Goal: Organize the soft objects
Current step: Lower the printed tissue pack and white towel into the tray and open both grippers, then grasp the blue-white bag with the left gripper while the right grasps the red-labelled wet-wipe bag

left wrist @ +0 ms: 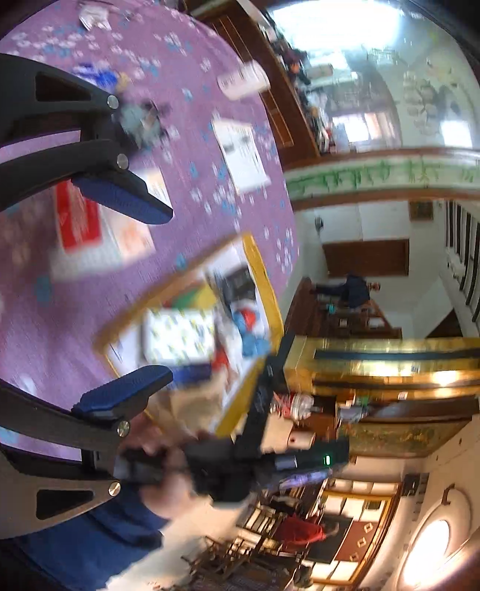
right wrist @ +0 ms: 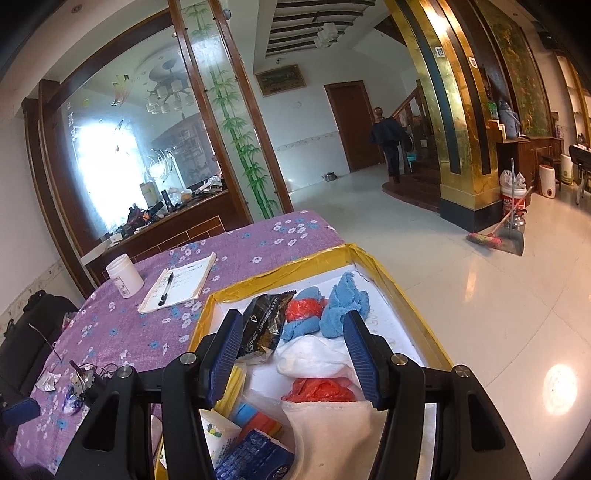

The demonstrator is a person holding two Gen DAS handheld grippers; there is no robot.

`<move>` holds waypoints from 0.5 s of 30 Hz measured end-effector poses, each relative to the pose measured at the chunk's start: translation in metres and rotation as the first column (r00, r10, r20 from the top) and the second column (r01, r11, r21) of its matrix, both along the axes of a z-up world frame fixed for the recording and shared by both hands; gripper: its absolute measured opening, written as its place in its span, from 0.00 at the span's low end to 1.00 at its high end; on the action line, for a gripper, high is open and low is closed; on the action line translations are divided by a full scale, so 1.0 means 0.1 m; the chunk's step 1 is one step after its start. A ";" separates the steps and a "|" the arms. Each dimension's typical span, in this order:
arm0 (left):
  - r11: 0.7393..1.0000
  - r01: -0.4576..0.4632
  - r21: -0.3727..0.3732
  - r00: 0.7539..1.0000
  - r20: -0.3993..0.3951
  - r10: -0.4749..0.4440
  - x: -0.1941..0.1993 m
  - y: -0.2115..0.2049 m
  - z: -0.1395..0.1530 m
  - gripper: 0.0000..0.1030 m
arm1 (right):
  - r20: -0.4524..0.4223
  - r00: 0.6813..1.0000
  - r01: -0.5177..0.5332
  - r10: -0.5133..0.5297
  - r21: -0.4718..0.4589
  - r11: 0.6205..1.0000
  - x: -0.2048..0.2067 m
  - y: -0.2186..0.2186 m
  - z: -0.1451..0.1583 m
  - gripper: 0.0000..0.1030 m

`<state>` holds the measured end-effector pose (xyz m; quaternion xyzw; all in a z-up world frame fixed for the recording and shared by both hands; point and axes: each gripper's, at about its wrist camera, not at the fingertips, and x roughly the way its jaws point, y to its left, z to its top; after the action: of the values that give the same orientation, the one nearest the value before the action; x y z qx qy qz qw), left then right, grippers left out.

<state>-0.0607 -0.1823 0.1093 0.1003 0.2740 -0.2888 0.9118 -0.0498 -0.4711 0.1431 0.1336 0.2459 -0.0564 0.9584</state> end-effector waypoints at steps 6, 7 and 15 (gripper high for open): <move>0.982 -0.182 -0.039 0.983 -0.045 0.180 0.33 0.83 -0.03 0.76 | -0.048 0.992 -0.109 0.114 0.096 0.989 -0.14 0.30 0.02 0.59; 0.973 -0.226 -0.041 0.973 -0.060 0.223 0.41 0.98 -0.04 0.76 | -0.056 0.987 -0.142 0.148 0.095 0.985 -0.17 0.41 0.03 0.59; 0.841 -0.539 -0.057 0.813 -0.298 0.501 1.07 1.89 -0.43 0.76 | -0.216 0.811 -0.523 0.544 0.149 0.839 -0.13 1.67 -0.19 0.69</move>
<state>0.0459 0.0070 0.0659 -0.0826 0.3927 -0.0574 0.9141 -0.0629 -0.3045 0.1244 0.0902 0.3941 0.2087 0.8905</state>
